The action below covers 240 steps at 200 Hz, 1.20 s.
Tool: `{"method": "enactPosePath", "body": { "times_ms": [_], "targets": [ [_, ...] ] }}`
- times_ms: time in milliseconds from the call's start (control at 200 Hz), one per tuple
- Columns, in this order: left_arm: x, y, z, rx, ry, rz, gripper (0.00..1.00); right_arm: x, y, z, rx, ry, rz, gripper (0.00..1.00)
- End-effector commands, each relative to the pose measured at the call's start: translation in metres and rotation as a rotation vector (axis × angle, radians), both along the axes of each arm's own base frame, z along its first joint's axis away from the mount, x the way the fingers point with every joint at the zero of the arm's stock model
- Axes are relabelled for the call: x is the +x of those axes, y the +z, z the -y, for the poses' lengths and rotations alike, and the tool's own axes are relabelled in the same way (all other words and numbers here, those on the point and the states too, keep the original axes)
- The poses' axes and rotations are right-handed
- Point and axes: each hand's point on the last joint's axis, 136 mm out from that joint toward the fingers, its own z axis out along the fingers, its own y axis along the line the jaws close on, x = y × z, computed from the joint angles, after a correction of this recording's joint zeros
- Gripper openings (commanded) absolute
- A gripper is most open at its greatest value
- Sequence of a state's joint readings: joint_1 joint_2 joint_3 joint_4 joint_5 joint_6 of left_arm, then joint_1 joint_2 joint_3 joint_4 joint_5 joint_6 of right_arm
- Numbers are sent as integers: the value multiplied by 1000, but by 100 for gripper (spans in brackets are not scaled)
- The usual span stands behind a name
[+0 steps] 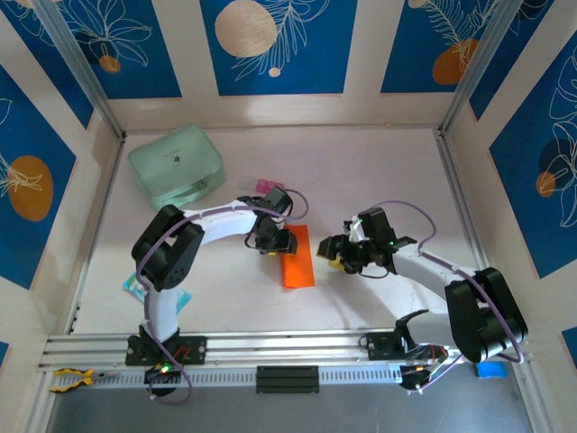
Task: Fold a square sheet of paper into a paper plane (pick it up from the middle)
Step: First fold the square sheet of paper in half at the center of the table.
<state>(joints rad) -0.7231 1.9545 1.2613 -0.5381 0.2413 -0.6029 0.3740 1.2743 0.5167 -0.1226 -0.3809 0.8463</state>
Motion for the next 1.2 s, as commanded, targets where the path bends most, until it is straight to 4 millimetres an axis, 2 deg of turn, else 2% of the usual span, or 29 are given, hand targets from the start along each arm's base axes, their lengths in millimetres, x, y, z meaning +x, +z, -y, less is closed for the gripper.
{"method": "enactPosePath", "body": {
  "times_ms": [0,385,695,1195],
  "targets": [
    [-17,-56,-35,183,2,-64,50,5,4,-1,-12,-7,10,61],
    [-17,-57,-35,183,0,-65,52,4,1,-1,-21,-2,-3,62],
    [-16,-58,-36,192,6,-65,54,3,2,14,-61,-56,6,63],
    [-16,-57,-36,192,1,-61,48,1,0,19,-54,-72,3,64]
  ]
}}
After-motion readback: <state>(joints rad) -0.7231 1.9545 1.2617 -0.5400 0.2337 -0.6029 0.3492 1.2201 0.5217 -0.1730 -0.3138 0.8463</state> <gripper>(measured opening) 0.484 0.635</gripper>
